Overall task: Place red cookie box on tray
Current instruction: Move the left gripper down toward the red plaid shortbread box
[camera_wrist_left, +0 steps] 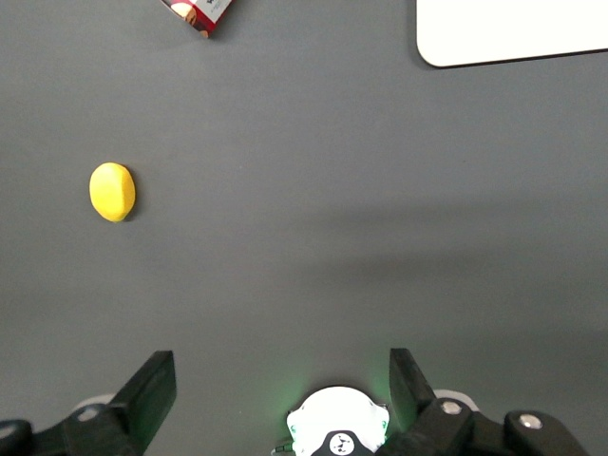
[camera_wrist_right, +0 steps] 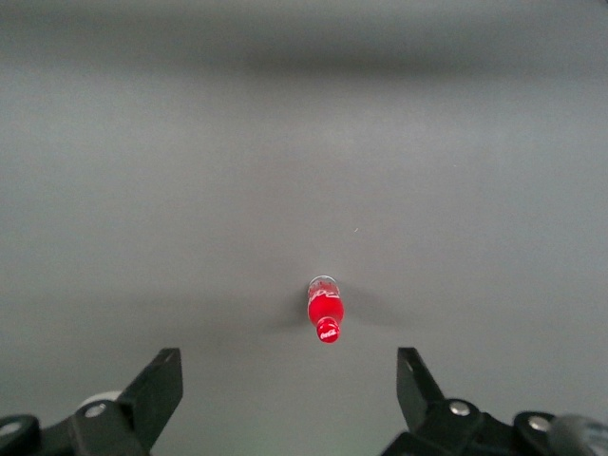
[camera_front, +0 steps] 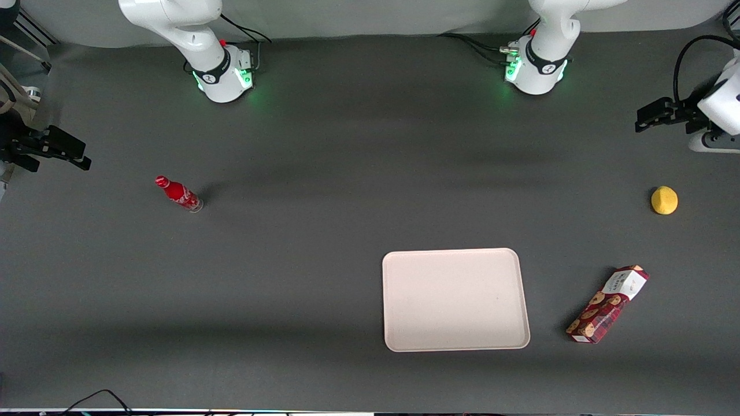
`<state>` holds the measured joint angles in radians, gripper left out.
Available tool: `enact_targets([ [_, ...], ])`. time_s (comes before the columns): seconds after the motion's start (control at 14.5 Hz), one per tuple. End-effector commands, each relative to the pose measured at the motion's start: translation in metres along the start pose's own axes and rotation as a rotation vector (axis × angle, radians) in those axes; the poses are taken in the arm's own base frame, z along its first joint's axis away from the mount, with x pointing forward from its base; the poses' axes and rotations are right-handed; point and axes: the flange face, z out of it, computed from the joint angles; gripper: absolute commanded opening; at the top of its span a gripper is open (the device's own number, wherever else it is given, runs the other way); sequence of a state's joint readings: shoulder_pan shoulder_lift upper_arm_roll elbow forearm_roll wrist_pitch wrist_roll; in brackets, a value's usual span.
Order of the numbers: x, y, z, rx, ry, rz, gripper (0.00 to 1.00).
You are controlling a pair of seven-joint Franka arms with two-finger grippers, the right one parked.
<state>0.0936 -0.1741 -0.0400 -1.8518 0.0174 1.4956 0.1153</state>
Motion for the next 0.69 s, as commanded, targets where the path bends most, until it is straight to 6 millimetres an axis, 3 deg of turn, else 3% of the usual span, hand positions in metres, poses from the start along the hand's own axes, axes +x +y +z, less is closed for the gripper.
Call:
enact_targets([
  [0.0, 0.003, 0.008, -0.003, 0.007, -0.002, 0.003, 1.0],
  [0.21, 0.001, 0.009, -0.007, 0.006, -0.007, 0.003, 1.0],
  [0.41, 0.013, 0.006, -0.01, 0.009, 0.019, 0.005, 1.0],
  [0.62, 0.063, -0.002, -0.015, 0.01, 0.028, 0.015, 1.0],
])
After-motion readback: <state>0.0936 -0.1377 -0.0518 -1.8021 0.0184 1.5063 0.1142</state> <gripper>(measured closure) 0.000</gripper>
